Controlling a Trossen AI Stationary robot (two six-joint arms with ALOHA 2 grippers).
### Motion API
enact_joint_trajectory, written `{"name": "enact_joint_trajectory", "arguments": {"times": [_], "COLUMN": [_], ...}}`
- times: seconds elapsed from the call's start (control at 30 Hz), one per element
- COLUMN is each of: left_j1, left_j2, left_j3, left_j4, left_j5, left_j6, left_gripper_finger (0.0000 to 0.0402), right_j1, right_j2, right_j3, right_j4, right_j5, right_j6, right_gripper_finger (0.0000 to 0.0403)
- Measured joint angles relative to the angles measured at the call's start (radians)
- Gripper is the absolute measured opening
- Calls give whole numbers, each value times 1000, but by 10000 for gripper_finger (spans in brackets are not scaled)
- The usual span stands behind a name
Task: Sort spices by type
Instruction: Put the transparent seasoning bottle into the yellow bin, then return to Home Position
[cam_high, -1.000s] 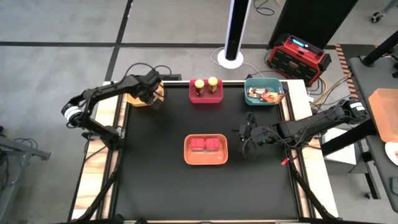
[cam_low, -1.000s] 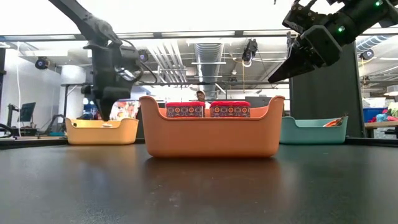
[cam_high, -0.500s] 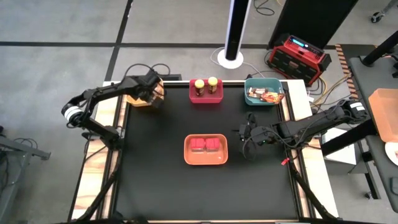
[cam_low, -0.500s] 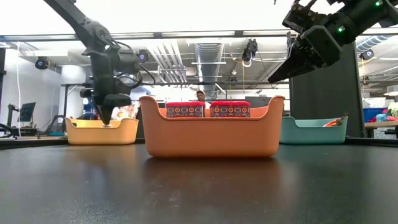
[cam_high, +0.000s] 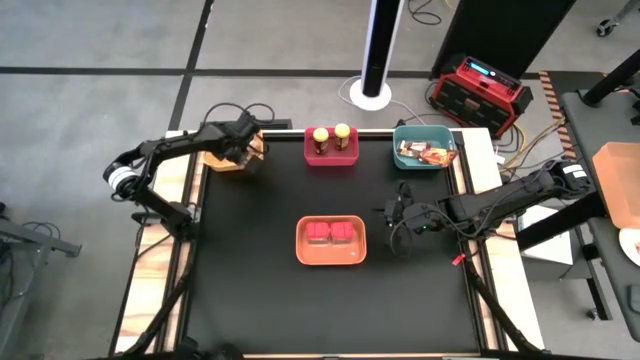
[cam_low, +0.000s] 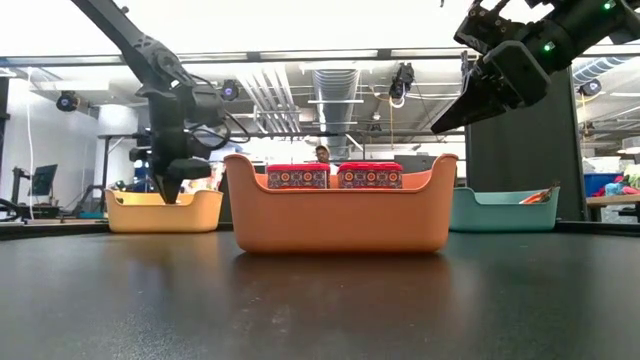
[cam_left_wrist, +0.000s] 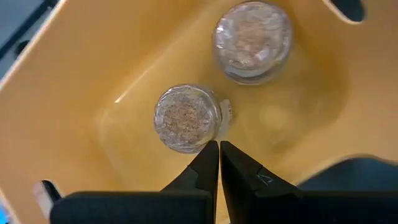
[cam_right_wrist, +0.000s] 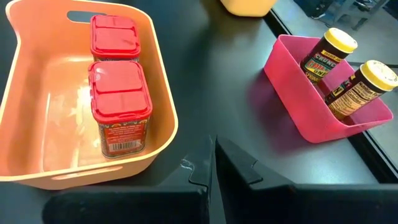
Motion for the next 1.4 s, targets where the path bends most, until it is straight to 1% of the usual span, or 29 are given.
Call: {"name": "enact_joint_trajectory", "arguments": {"times": [0.17, 0.5, 0.63, 0.9, 1.07, 1.4], "left_j1": [0, 1, 9, 10, 10, 10], "left_j2": [5, 5, 5, 5, 5, 4], "left_j3": [0, 0, 0, 0, 6, 85], "left_j4": [3, 5, 9, 37, 11, 12], "left_j5": [-58, -66, -111, -116, -116, -116], "left_j6": [-7, -6, -5, -3, 0, 32], "left_gripper_finger": [0, 0, 0, 0, 0, 0], "right_j1": [0, 0, 0, 0, 0, 0], "right_j2": [0, 0, 0, 0, 0, 0], "right_j3": [0, 0, 0, 0, 0, 0], "right_j4": [0, 0, 0, 0, 0, 0], "right_j5": [0, 0, 0, 0, 0, 0], "right_j6": [0, 0, 0, 0, 0, -14], "right_gripper_finger": [12, 12, 12, 12, 12, 12]}}
